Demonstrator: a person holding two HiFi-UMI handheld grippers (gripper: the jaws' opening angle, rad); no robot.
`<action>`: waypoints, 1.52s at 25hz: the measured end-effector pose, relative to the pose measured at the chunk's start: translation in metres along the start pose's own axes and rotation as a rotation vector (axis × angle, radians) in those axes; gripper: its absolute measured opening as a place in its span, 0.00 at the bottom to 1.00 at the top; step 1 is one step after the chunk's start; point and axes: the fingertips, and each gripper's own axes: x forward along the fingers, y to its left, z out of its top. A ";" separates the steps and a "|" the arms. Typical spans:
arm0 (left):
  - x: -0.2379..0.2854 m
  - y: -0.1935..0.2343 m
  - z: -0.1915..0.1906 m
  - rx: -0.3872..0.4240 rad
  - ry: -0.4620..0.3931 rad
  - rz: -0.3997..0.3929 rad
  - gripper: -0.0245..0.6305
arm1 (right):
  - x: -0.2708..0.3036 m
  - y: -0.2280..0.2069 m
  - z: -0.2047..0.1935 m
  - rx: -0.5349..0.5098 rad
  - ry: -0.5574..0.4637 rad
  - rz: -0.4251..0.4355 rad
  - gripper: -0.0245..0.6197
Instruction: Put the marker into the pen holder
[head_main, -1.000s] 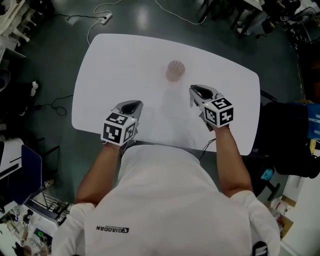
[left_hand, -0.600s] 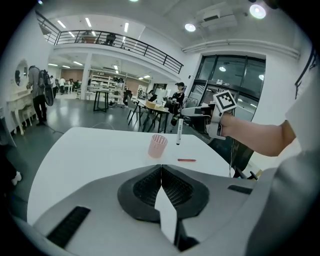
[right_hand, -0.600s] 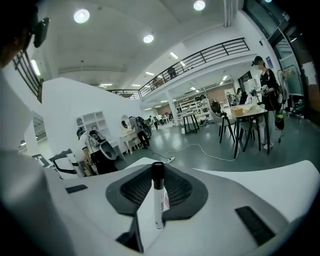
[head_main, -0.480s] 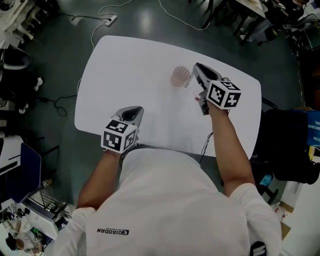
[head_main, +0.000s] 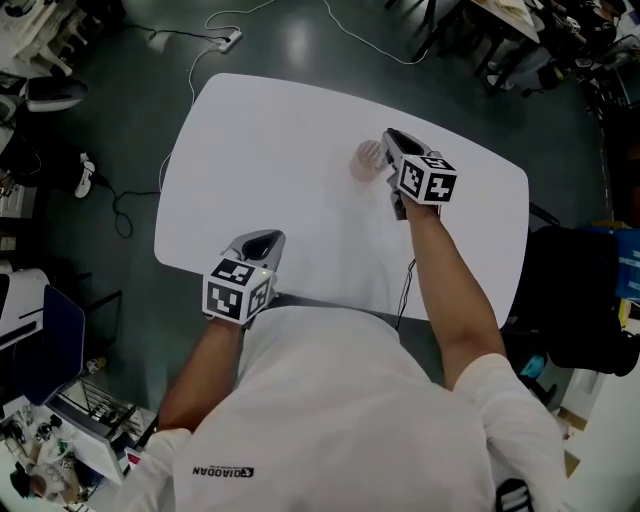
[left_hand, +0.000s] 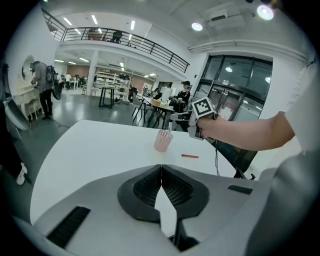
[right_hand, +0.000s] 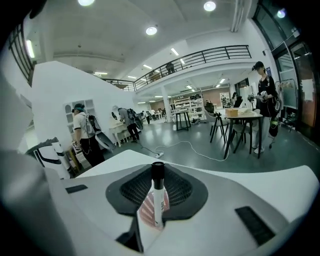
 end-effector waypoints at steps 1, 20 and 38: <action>0.000 0.001 -0.002 -0.002 0.007 0.001 0.08 | 0.006 -0.002 -0.007 0.016 0.009 -0.005 0.18; 0.003 0.020 -0.012 0.017 0.033 -0.042 0.08 | 0.025 -0.003 -0.064 0.072 0.205 -0.038 0.23; 0.016 0.021 0.002 0.143 0.057 -0.190 0.08 | -0.068 0.035 -0.076 0.105 0.080 -0.077 0.09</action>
